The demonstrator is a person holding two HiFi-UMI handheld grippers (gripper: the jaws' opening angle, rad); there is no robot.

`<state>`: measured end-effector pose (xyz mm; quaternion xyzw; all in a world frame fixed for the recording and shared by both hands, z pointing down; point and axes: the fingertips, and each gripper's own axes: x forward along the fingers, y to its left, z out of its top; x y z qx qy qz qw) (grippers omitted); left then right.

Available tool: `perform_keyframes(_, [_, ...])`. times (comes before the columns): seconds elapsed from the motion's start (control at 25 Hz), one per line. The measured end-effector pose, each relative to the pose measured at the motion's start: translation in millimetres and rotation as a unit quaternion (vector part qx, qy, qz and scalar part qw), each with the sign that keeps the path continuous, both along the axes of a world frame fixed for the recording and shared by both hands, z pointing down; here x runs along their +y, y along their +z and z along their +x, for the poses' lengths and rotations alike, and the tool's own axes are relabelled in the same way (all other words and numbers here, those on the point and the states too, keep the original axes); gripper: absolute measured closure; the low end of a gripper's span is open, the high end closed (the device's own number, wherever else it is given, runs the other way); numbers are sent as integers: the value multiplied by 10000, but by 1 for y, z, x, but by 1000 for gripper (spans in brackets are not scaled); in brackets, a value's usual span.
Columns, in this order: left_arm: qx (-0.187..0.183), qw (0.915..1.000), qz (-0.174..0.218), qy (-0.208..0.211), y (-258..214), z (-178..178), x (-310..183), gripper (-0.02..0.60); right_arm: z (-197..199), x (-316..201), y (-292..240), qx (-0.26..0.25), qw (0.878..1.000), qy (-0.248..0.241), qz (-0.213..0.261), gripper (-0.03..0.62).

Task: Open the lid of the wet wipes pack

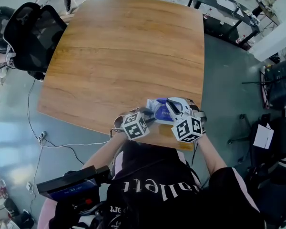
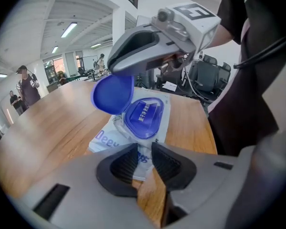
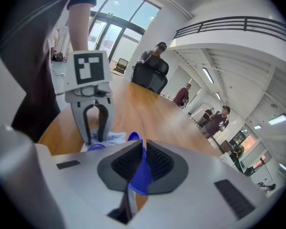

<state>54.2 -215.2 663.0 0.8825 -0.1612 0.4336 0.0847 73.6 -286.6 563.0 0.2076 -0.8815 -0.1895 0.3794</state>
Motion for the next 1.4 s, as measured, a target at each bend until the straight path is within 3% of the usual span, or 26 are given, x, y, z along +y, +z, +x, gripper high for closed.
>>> perform_keyframes(0.32, [70, 9999, -15, -146, -2, 4, 4, 486, 10, -47, 26, 90, 9974, 551, -461, 560])
perform_keyframes(0.6, [136, 9997, -44, -213, 2, -6, -2, 486, 5, -64, 68, 257, 9881, 1069, -1079, 560])
perform_keyframes(0.84, [255, 9990, -103, -363, 1, -3, 2, 486, 17, -57, 35, -907, 9667, 1799, -1581, 549])
perform_keyframes(1.16, [588, 9973, 37, -441, -2, 10, 3, 486, 60, 6, -13, -1898, 9437, 2153, -1643, 547])
perform_keyframes(1.28, [758, 9946, 146, -697, -12, 0, 3, 486, 60, 35, -17, -2103, 9338, 2299, -1759, 548])
perform_keyframes(1.4, [1167, 9854, 239, -1217, -33, -12, 1, 486, 61, 59, -20, -2416, 9176, 2529, -1891, 548])
